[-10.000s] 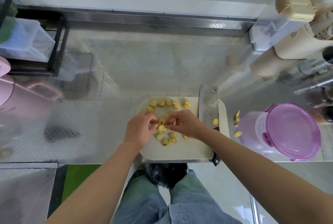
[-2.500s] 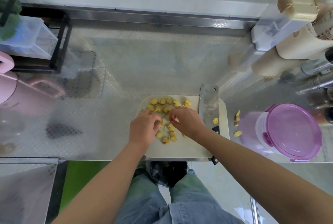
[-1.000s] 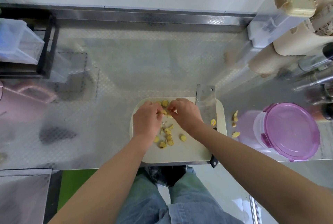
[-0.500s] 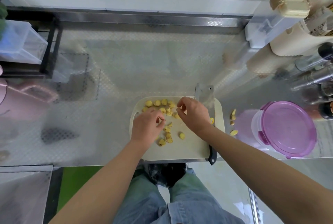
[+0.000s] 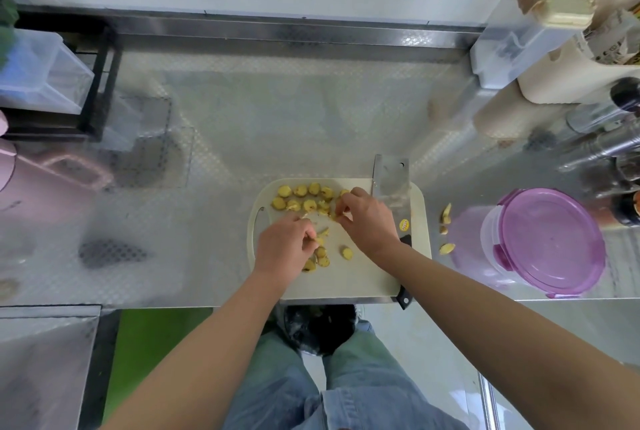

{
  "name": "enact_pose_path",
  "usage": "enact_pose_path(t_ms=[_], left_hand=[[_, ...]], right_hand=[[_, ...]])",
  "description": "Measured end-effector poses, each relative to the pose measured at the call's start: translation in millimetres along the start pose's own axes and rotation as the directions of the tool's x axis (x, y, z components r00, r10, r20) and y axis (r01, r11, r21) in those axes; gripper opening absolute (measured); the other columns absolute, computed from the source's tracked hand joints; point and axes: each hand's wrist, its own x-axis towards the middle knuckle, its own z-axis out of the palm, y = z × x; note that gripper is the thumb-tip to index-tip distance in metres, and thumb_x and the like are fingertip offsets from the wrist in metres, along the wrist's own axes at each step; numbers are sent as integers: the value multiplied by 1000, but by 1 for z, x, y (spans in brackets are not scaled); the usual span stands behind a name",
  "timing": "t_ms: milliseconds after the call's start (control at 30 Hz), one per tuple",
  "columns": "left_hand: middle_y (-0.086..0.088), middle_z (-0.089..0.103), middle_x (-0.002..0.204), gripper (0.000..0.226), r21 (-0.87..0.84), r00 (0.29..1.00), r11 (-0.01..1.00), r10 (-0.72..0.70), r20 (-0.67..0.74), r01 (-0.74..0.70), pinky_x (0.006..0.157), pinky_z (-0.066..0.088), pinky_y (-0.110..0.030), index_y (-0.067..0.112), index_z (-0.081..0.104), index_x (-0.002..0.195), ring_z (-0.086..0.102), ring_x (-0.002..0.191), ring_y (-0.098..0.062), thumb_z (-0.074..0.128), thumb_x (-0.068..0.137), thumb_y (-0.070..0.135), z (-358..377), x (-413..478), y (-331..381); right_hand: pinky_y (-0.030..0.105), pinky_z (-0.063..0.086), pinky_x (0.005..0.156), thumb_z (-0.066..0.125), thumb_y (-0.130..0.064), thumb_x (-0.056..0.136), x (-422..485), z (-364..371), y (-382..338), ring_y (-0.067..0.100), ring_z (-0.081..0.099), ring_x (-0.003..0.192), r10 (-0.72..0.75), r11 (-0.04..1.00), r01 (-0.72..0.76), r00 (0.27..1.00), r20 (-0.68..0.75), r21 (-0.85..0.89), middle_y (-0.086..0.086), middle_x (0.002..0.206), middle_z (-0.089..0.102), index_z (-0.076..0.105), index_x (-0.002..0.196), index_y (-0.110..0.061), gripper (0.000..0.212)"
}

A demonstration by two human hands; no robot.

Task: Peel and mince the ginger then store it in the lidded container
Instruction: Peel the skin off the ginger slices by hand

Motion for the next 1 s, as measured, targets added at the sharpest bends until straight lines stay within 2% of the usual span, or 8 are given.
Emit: enact_pose_path(t_ms=[200,367,500,600,700,767,833,1000], left_hand=[[13,67,78,4,-362,975,911,-221,-18,199,65,45,-18,22,70,84,59,69,-3,73,83,25,-10,3,-3],[-5,70,69,9,-682,953,670,-263,150,293,64,52,-25,18,71,81,60,57,-10,72,83,10,-16,4,3],[-3,72,75,7,-698,946,641,-250,204,320,58,48,-18,15,73,89,61,58,-10,71,85,9,-16,1,4],[-2,73,81,9,-635,955,714,-248,164,295,65,50,-21,15,74,93,62,64,-10,69,86,16,-13,-4,0],[14,68,85,7,-356,975,910,-223,9,212,72,49,-24,26,71,89,61,77,-5,66,86,23,-16,-11,-8],[13,64,89,6,-133,989,981,-144,10,145,72,49,-28,29,68,88,60,80,-8,65,85,25,-19,-19,-16],[10,62,94,8,16,995,997,-78,56,77,72,49,-29,28,66,94,60,83,-11,66,86,27,-19,-27,-23],[6,61,99,12,25,998,997,-69,5,69,70,47,-29,22,66,100,61,86,-15,64,88,19,-12,-38,-24]], right_hand=[[8,39,60,77,-10,78,-6,-14,1,-7,52,56,36,835,-80,995,91,544,-5,75,67,68,78,-18,11],[14,46,64,78,-12,78,-9,-8,-4,-2,52,58,-14,828,-70,989,146,556,-3,76,68,72,92,-16,16],[17,47,66,76,-13,79,-10,-7,-4,1,55,63,-43,858,-61,981,190,510,-1,77,70,76,95,-17,16],[13,43,60,76,-13,80,-14,-7,-3,-5,52,59,-59,869,-55,976,212,493,-4,78,68,74,86,-13,6],[8,40,58,76,-18,81,-18,-5,-4,-3,50,59,-42,884,-67,974,222,462,-5,84,66,74,87,-12,9],[10,43,58,77,-18,81,-19,-1,-7,-2,52,58,-54,880,-62,972,230,471,0,83,69,72,84,-13,7],[15,47,60,78,-17,79,-20,2,-12,2,55,61,-74,881,-46,970,233,470,1,80,70,72,82,-16,7],[28,54,76,76,-12,79,-23,8,-21,8,60,70,-84,914,-16,970,227,404,4,86,72,74,93,-11,13]])
